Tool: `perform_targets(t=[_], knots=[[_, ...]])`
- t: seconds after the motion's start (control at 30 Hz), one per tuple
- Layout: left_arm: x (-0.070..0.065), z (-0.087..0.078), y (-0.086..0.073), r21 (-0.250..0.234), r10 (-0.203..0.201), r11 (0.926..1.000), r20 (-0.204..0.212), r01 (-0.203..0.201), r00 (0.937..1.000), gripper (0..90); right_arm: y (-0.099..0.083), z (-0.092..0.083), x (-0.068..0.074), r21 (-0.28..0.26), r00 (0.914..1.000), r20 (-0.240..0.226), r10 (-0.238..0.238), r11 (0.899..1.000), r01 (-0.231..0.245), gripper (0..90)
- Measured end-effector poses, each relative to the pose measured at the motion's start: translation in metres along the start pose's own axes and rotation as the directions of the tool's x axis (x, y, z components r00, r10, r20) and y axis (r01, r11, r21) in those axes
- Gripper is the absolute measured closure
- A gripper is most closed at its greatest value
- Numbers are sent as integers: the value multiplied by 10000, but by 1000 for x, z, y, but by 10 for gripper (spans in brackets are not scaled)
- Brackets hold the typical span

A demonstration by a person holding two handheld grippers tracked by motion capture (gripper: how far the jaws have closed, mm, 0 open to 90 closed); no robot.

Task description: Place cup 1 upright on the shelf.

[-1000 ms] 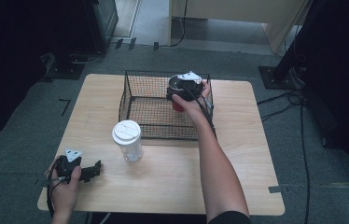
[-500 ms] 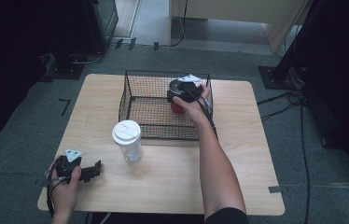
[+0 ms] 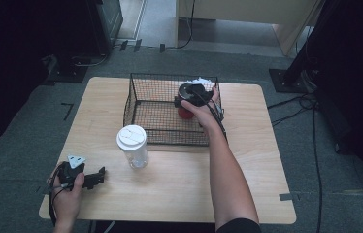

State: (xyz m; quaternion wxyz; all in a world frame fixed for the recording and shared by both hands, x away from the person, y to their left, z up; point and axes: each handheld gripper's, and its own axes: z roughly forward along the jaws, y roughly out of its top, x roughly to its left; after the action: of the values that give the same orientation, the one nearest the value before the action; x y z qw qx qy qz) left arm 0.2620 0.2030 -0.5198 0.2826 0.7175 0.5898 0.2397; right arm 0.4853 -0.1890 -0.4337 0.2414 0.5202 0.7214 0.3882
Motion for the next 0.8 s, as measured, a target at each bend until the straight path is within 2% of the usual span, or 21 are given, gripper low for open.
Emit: perform_targets(t=[0.07,0.23,0.43,0.63,0.8], knots=[[0,0,0,-5,-2,10000,1,2,10000,0,2,-3,0,-168,9999,46,145,9998,-144,0],[0,0,0,-3,-2,10000,0,2,10000,0,5,-6,4,-258,9983,540,199,9995,-185,0],[0,0,0,-12,-11,10000,-4,11,10000,1,12,-13,7,-585,9970,531,570,9968,-538,0],[0,0,0,-14,-12,10000,-3,12,10000,0,21,-23,11,-772,9957,768,512,9960,-453,0],[0,0,0,5,-1,10000,0,1,10000,1,30,-35,16,-1055,9972,657,371,9940,-300,0]])
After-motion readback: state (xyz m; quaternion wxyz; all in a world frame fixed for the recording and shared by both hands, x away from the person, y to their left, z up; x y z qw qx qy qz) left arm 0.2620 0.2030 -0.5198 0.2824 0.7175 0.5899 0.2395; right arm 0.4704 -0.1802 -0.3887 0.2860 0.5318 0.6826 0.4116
